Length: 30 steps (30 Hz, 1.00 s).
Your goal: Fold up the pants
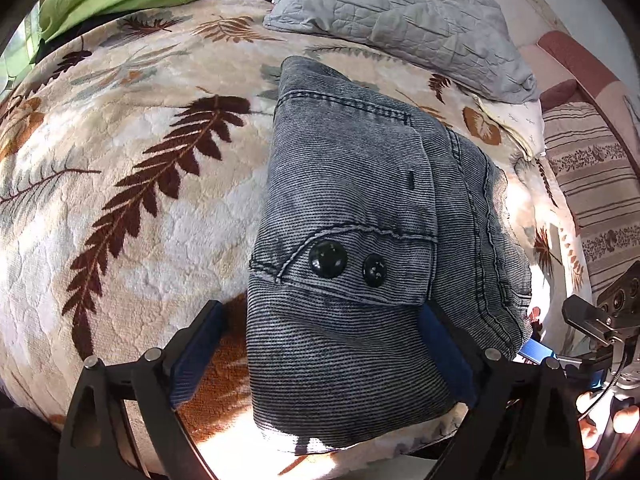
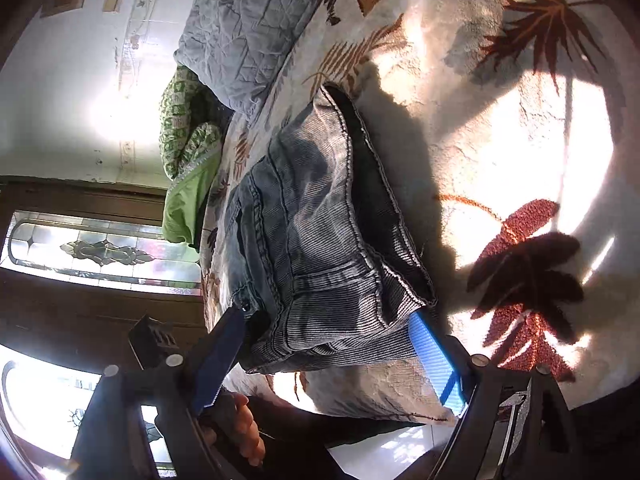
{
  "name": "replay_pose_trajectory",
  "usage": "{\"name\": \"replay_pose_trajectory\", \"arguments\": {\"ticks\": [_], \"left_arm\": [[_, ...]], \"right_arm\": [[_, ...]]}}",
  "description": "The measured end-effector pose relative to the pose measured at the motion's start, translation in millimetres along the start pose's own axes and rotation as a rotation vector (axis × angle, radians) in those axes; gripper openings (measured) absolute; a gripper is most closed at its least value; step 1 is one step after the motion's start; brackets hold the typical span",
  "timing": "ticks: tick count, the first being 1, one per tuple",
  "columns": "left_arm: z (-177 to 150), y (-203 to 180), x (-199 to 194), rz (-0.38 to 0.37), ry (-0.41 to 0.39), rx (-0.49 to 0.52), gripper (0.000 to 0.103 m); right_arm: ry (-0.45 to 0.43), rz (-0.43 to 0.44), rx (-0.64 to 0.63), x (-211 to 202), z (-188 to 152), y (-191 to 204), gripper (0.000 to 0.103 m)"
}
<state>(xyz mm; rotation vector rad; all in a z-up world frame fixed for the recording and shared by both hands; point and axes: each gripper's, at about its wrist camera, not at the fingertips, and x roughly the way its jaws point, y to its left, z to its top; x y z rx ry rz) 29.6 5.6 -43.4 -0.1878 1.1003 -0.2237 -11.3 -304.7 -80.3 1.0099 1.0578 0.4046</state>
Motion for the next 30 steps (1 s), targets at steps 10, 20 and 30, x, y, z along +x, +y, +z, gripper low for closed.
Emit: {"name": "replay_pose_trajectory", "arguments": {"ticks": [10,20,30], "left_arm": [[-3.2,2.4,-23.9,0.009,-0.077,-0.003,0.098],[2.3,0.0,-37.9,0.067,-0.153,0.021,0.098],[-6.6,-5.4,-11.9,0.063,-0.060,0.036,0.098]], "right_arm": [[-0.067,-0.133,-0.085,-14.0,-15.2,19.6,0.086],[-0.128,-0.078,-0.283,-14.0,16.3,67.7,0.086],[0.105,0.139,-0.140,89.6,122.8,69.7,0.086]]}}
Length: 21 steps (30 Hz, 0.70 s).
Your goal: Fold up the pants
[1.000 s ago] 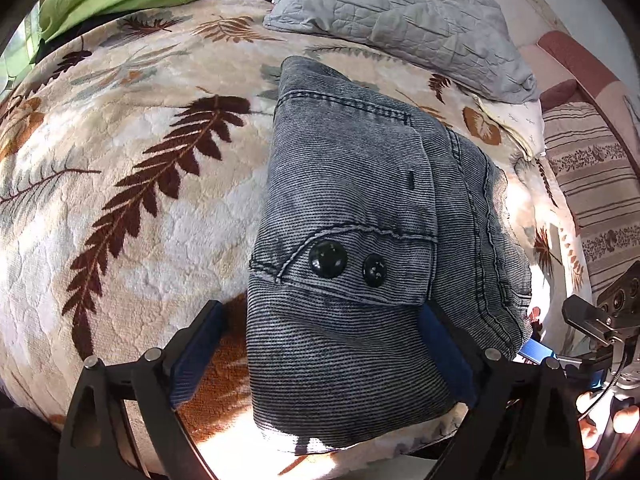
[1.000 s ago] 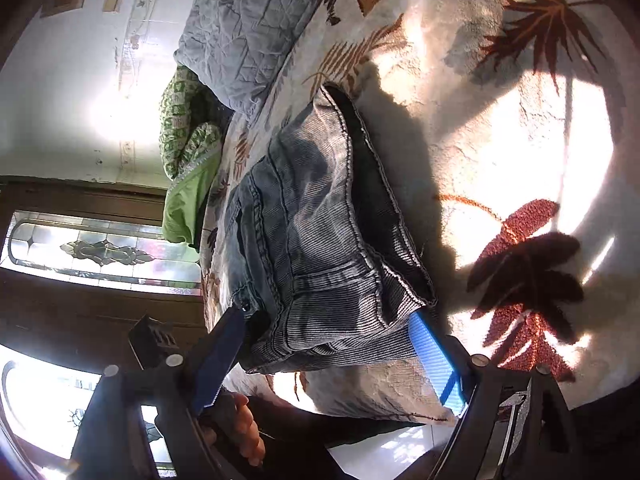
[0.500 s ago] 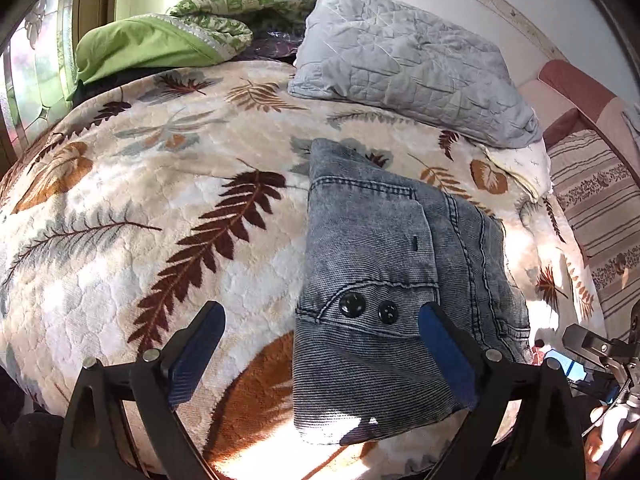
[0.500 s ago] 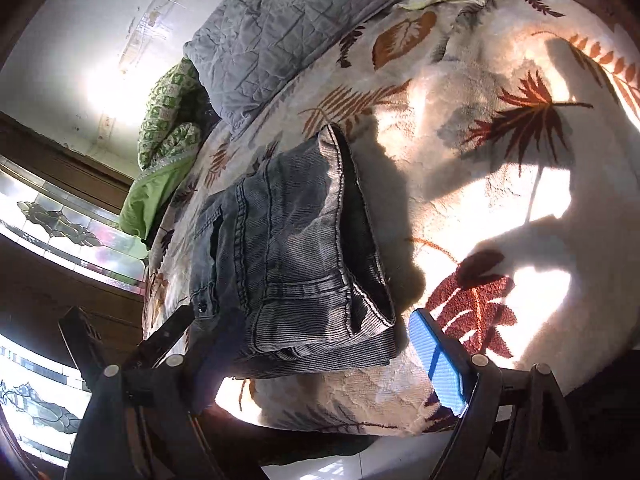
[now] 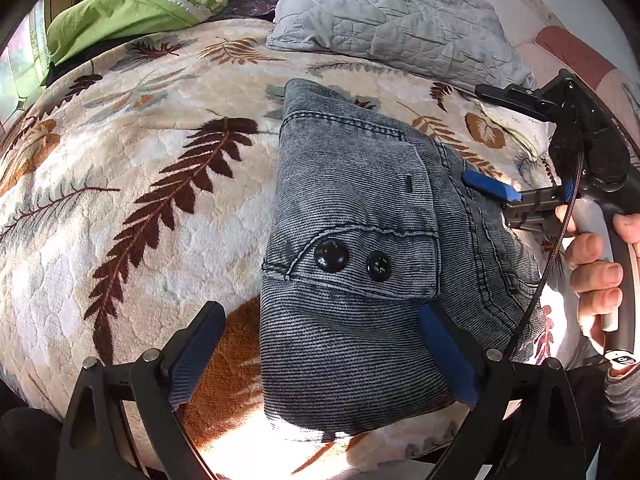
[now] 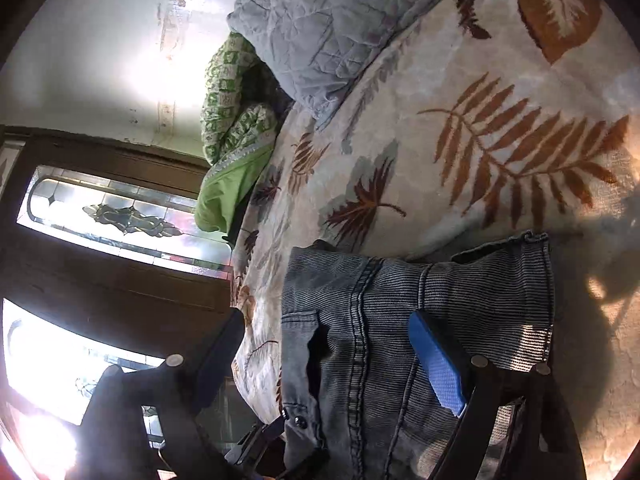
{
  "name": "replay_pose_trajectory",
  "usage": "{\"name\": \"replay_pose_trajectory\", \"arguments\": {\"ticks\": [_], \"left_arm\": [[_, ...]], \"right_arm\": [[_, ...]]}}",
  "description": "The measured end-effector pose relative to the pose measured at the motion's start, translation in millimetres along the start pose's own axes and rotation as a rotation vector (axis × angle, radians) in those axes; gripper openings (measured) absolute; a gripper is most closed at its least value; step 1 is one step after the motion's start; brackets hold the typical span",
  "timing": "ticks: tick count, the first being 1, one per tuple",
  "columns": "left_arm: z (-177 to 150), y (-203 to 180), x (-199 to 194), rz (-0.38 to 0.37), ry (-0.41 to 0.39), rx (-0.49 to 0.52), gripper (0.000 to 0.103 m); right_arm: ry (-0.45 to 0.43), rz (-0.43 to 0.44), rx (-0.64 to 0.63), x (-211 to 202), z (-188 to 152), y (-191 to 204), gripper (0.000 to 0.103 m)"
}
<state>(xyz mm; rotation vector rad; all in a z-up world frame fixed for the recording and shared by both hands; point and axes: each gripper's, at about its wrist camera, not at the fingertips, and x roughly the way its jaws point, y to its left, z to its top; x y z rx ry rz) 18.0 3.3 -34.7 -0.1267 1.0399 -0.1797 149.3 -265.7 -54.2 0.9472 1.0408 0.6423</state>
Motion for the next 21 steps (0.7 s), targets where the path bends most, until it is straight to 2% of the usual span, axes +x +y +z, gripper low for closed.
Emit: {"name": "replay_pose_trajectory", "arguments": {"ticks": [1,2,5,9,11,13,16,21], "left_arm": [[-0.2,-0.4,-0.4,-0.001,-0.001,0.004,0.098],[0.2,-1.3,-0.7,0.001,-0.001,0.009,0.098],[4.8,-1.6,-7.0,-0.003,-0.015,0.005,0.098],[10.0,0.1,-16.4,-0.008,-0.045,-0.012,0.098],[9.3,-1.7,-10.1,0.010,-0.025,0.003,0.098],[7.3,-3.3,-0.7,0.030,0.007,0.009,0.098],[6.6,-2.4,-6.9,0.026,-0.009,-0.014,0.098],[6.1,-3.1,-12.6,0.043,-0.024,0.002,0.098]], "right_arm": [[-0.012,0.037,0.039,1.3,-0.9,-8.6,0.086],[-0.028,0.039,0.021,-1.5,-2.9,-6.4,0.086],[-0.037,-0.027,-0.048,-12.6,-13.6,14.2,0.086],[-0.077,-0.046,-0.093,-49.0,-42.0,21.4,0.087],[-0.036,-0.072,-0.084,-53.3,-57.9,9.3,0.087],[0.030,-0.171,-0.065,-43.1,-70.3,-7.8,0.087],[0.006,-0.193,-0.118,-48.2,-81.5,-1.2,0.087],[-0.032,-0.146,-0.194,-71.5,-113.3,18.1,0.087]]}}
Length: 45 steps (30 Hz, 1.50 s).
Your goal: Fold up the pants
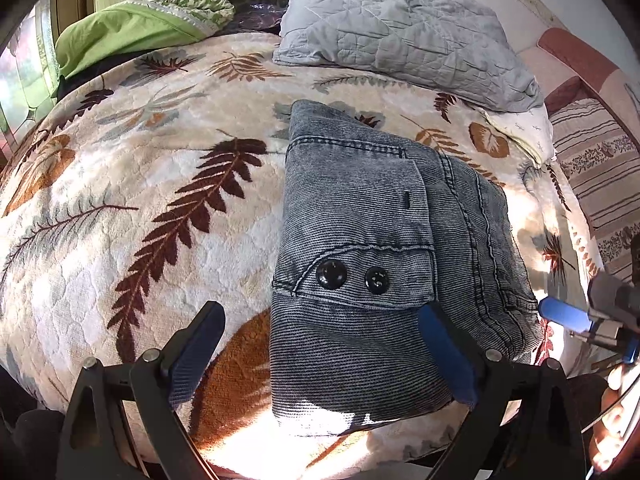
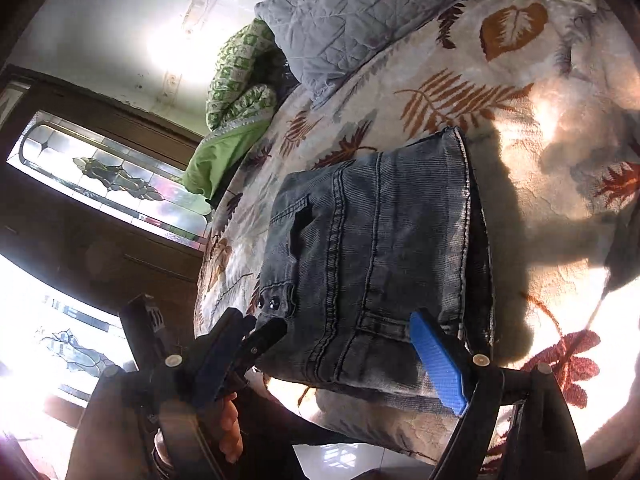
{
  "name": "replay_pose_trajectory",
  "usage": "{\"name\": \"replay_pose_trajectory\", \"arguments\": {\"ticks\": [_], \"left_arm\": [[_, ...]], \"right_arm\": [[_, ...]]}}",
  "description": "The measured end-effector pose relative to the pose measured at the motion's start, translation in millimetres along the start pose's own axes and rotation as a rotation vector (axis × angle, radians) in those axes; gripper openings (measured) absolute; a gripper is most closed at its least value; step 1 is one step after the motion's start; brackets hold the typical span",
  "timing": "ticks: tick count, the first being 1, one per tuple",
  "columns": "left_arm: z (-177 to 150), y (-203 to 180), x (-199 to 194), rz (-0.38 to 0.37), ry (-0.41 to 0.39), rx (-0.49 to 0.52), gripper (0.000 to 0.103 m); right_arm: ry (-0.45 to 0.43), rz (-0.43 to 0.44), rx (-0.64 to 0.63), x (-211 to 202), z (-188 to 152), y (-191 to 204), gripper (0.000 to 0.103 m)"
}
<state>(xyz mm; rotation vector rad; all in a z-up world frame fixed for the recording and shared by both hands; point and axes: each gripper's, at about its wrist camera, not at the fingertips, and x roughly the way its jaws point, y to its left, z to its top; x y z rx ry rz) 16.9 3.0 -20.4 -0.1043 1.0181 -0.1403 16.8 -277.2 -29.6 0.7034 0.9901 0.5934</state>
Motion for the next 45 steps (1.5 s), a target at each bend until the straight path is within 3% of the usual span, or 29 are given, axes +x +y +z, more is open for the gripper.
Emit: {"name": "replay_pose_trajectory", "arguments": {"ticks": [3,6,9,12,16,20,24,26,27,29,32,34,37,40,45], "left_arm": [[-4.5,1.1,11.1,-0.002,0.041,-0.013,0.098],[-3.4,3.8,6.9,-0.009,0.031,-0.026,0.098],[3.5,7.5,-1.6,-0.012,-0.001,-0.027,0.098],[16.7,25.2,-6.1,-0.098,-0.027,-0.106,0.098],[34.4,57.3,19.5,-0.258,0.041,-0.279,0.097],[44.0,49.9,41.6,-0.346,0.111,-0.244,0.096],[45.8,41.9,50.0,-0.352,0.111,-0.238,0.096],[46.5,34.6,50.2,-0.368,0.116,-0.212,0.089],[46.3,30.0,50.3,-0.370,0.123,-0.189,0.070],[47.4,24.2,51.3,-0.315,0.117,-0.150,0.061],[48.4,22.0,50.7,-0.282,0.112,-0.131,0.046],[49.1,21.6,46.0,-0.268,0.103,-0.108,0.033],[48.3,13.3,38.1,-0.226,0.079,-0.048,0.028],[48.8,3.6,23.4,-0.192,0.030,0.016,0.025],[69.4,2.5,-17.2,-0.169,-0.094,0.073,0.024]], "right_arm": [[0.078,-0.038,0.025,17.8,-20.1,-17.9,0.087],[0.041,-0.005,0.050,10.8,-20.4,-20.7,0.087],[-0.002,-0.012,-0.012,-3.4,-11.1,-7.2,0.087],[-0.019,-0.045,-0.018,-13.4,2.8,-9.9,0.087],[-0.003,-0.119,0.059,-11.0,29.8,-44.9,0.087],[0.029,-0.063,0.135,2.9,50.6,-71.7,0.087],[0.098,0.007,0.158,27.5,55.9,-74.4,0.087],[0.110,-0.006,0.128,33.7,56.0,-67.8,0.088],[0.122,0.018,0.131,35.6,55.5,-64.4,0.087],[0.126,0.010,0.084,38.7,51.7,-50.8,0.086],[0.152,-0.070,0.051,49.0,47.4,-45.9,0.075],[0.159,-0.125,0.056,51.4,46.7,-50.3,0.051],[0.142,-0.182,-0.019,43.1,44.6,-36.8,0.024],[0.117,-0.257,-0.142,37.0,40.0,-6.9,0.020],[0.043,-0.258,-0.253,19.8,47.1,42.4,0.018]]}}
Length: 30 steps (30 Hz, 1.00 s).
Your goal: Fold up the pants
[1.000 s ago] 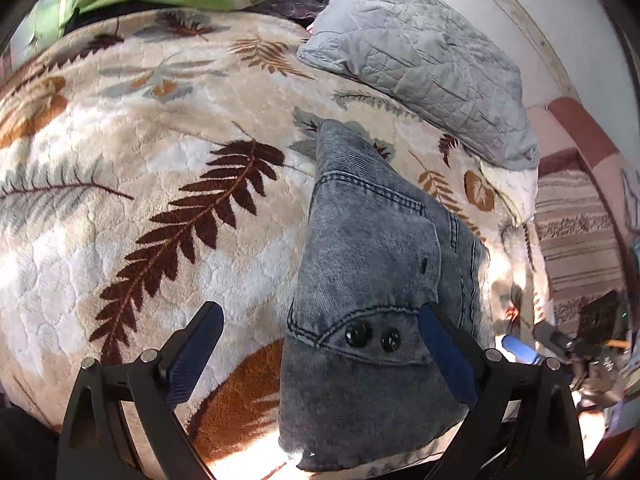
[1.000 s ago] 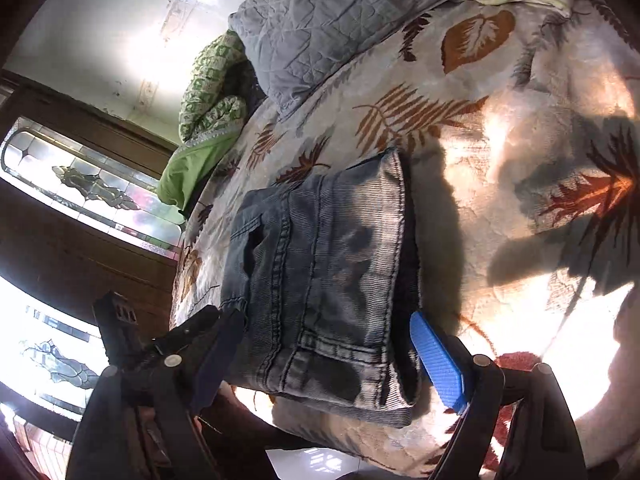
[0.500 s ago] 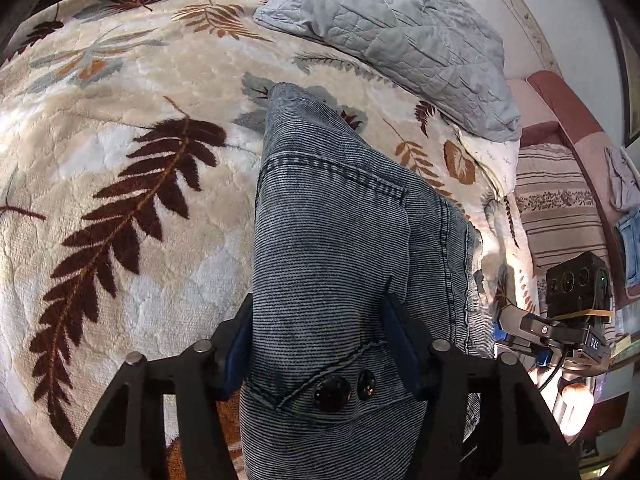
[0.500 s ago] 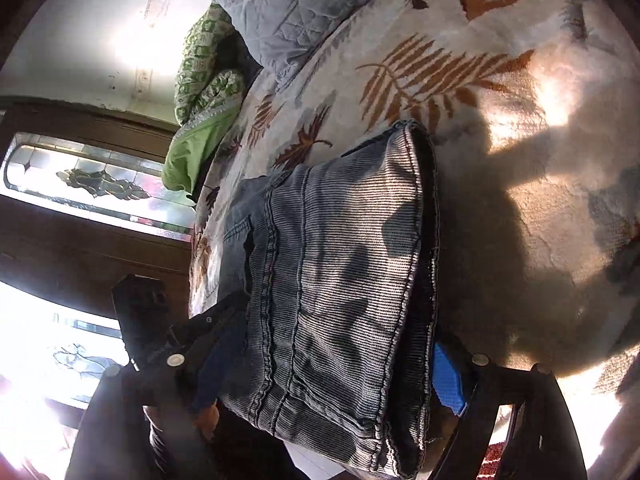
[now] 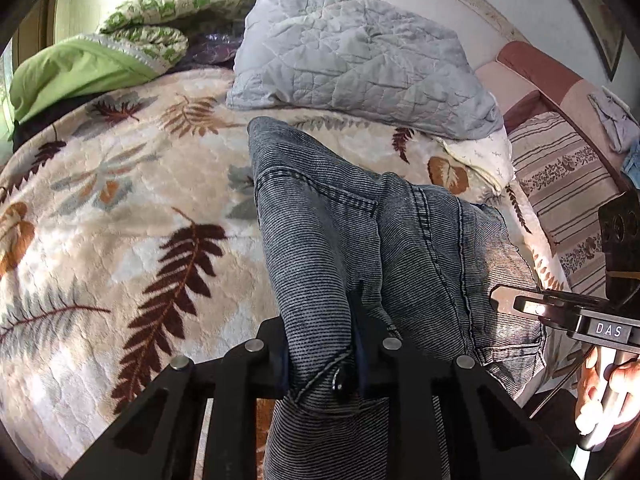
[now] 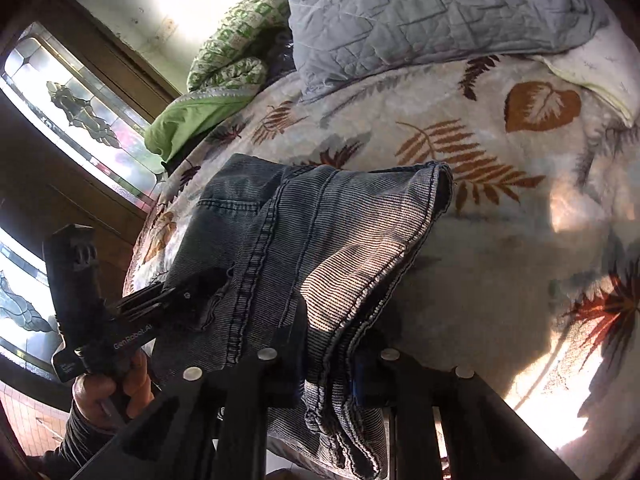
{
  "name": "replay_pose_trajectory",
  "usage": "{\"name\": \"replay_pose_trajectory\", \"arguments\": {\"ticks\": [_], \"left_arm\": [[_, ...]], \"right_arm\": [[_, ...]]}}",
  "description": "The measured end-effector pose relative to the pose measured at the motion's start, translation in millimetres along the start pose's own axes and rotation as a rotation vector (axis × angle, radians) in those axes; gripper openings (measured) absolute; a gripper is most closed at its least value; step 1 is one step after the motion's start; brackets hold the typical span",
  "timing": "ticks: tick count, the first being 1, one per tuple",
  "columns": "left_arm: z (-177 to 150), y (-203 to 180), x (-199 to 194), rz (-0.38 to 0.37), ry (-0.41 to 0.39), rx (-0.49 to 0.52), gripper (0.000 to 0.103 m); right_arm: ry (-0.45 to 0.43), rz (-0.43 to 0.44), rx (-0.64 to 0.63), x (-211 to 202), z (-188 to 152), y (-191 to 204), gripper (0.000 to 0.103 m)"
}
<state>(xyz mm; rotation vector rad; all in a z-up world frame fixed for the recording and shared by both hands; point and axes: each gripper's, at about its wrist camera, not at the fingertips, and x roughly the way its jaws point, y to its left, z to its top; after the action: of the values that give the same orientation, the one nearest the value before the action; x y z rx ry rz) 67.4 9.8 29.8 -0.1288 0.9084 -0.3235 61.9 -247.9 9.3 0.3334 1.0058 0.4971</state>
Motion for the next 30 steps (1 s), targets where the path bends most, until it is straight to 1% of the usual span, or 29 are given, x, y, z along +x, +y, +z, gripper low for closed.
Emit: {"name": "replay_pose_trajectory", "arguments": {"ticks": [4,7,9,12,16,18,20,22,23,24,25,26,28,30], "left_arm": [[36.5,9.2,-16.3,-0.018,-0.049,-0.016,0.024],[63.3,12.6,-13.1,-0.027,-0.061,-0.026,0.024],[75.0,14.9,-6.5,-0.036,-0.058,-0.035,0.024],[79.7,16.2,6.5,-0.047,-0.049,-0.046,0.025],[74.2,19.7,36.2,-0.056,-0.023,-0.066,0.025],[69.5,20.2,55.2,-0.051,0.007,-0.065,0.025],[62.6,22.2,75.6,-0.047,0.056,-0.077,0.027],[53.5,26.6,96.3,-0.020,0.124,-0.099,0.038],[49.2,29.1,102.0,0.007,0.133,-0.102,0.043],[47.2,31.5,101.9,0.023,0.119,-0.108,0.056],[46.5,34.1,99.0,0.025,0.111,-0.122,0.068],[46.9,36.4,95.0,0.016,0.111,-0.140,0.071],[47.4,37.7,82.0,0.007,0.096,-0.149,0.072],[45.0,33.0,62.9,0.045,0.062,-0.123,0.072]], "right_arm": [[-0.058,0.019,-0.032,-19.1,32.9,20.4,0.018],[-0.078,0.026,-0.048,-24.4,58.7,30.3,0.018],[-0.078,0.023,-0.046,-21.0,72.5,30.5,0.018],[-0.072,0.014,-0.032,-11.2,84.2,22.5,0.018],[-0.055,0.001,-0.006,8.5,87.2,3.1,0.018],[-0.042,-0.016,0.007,21.2,86.1,-8.6,0.018],[-0.021,-0.038,0.019,34.4,83.7,-18.2,0.018],[0.013,-0.052,0.045,50.0,79.6,-30.1,0.018],[0.032,-0.059,0.061,57.8,75.9,-37.3,0.018],[0.043,-0.070,0.082,64.6,71.8,-44.8,0.021],[0.053,-0.076,0.110,69.6,68.0,-52.5,0.026],[0.064,-0.082,0.143,73.1,64.8,-59.9,0.030],[0.070,-0.103,0.164,73.0,61.0,-66.2,0.040],[0.056,-0.127,0.150,64.1,58.7,-62.9,0.051]]}}
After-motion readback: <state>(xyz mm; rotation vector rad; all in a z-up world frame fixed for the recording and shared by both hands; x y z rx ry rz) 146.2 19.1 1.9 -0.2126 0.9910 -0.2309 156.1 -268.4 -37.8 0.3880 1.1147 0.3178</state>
